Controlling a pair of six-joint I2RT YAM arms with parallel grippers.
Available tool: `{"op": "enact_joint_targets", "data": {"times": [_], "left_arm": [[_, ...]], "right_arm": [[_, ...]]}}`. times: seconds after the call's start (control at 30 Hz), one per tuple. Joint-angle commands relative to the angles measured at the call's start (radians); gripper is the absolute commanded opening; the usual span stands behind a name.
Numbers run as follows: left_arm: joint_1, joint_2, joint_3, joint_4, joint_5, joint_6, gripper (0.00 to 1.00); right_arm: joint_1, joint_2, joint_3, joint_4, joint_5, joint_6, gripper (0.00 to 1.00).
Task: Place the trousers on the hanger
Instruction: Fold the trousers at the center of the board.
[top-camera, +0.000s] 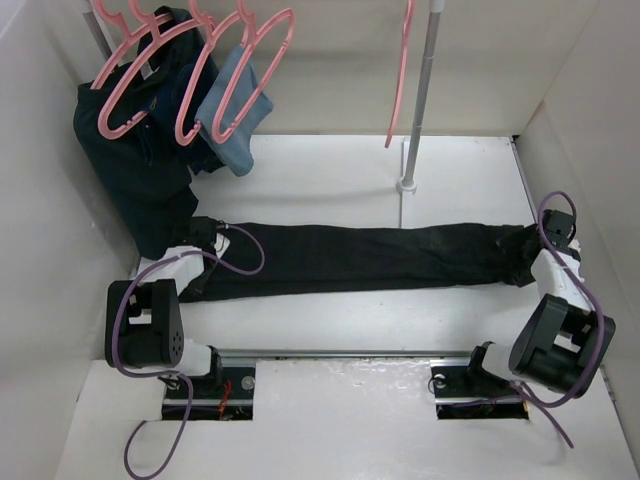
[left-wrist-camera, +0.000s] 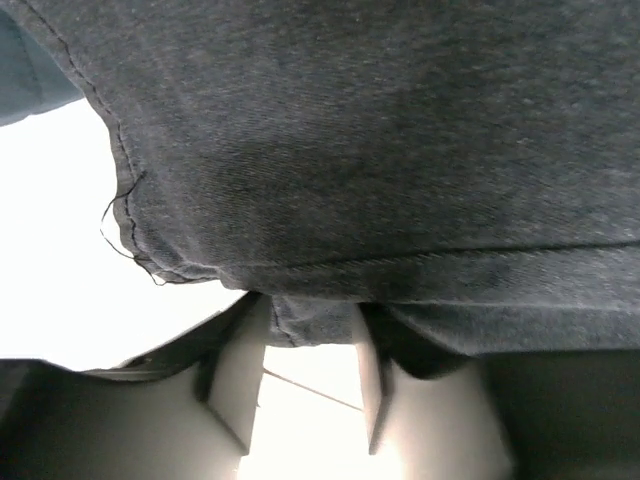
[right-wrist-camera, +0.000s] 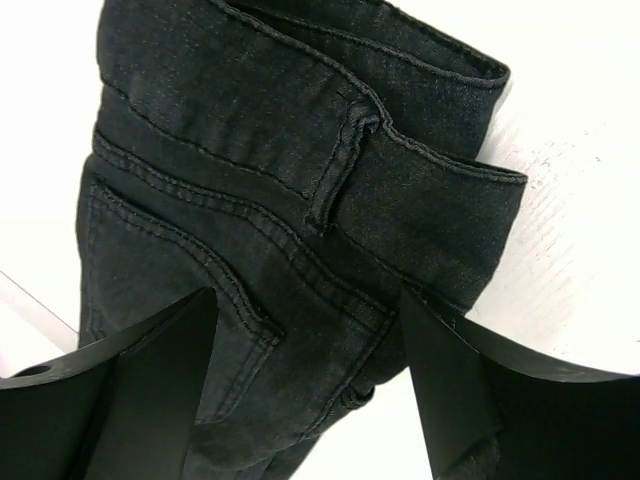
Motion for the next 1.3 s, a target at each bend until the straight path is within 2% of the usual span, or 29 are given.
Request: {"op": "enact_joint_targets", "data": {"times": [0.0,0.13,0.27,0.4,0.5,0.67,0.8,0.97,1.1,1.2,1.27], "left_arm": [[0.011,-0.013,0.039,0.022,-0.031,-0.017,0.23],[0.011,-0.033,0.039,0.012,-0.011,-0.027,0.0],[0.011,-0.07,0.019,0.012,-0.011,-0.027,0.0],[0.011,-0.093,0.019,-0.008,-0.011,-0.027,0.0],[0.011,-0.093,0.019,-0.017,0.007,-0.037,0.0],[0.011,-0.093,-0.013,-0.026,0.041,-0.048,0.26],[0.011,-0.093,-0.023,-0.017,0.041,-0.048,0.34],[0.011,-0.093,-0.023,-0.017,0.041,-0.048,0.51],[0.011,-0.093,-0.046,-0.017,0.032,-0.057,0.53],[0.011,-0.093,-0.067,-0.008,0.019,-0.057,0.53],[0.011,-0.093,-0.078,0.001,-0.002,-0.057,0.53]], "right_arm": [[0.002,-0.001,0.033,0.045,0.019,-0.026,0.79],[0.002,-0.001,0.042,0.033,0.019,-0.049,0.73],[0.002,-0.032,0.052,-0.031,-0.007,-0.07,0.73],[0.002,-0.142,0.061,-0.125,0.006,-0.058,0.87],[0.002,-0.245,0.038,-0.18,0.053,-0.033,0.88],[0.002,-0.312,-0.031,-0.213,0.078,-0.013,0.9],[0.002,-0.274,-0.065,-0.125,0.049,0.008,0.83],[0.002,-0.127,0.004,-0.061,-0.01,0.031,0.78],[0.002,-0.047,0.004,0.014,-0.001,0.021,0.75],[0.002,0.025,0.033,0.036,-0.001,0.002,0.68],[0.002,0.049,0.05,0.047,-0.001,-0.012,0.46]]}}
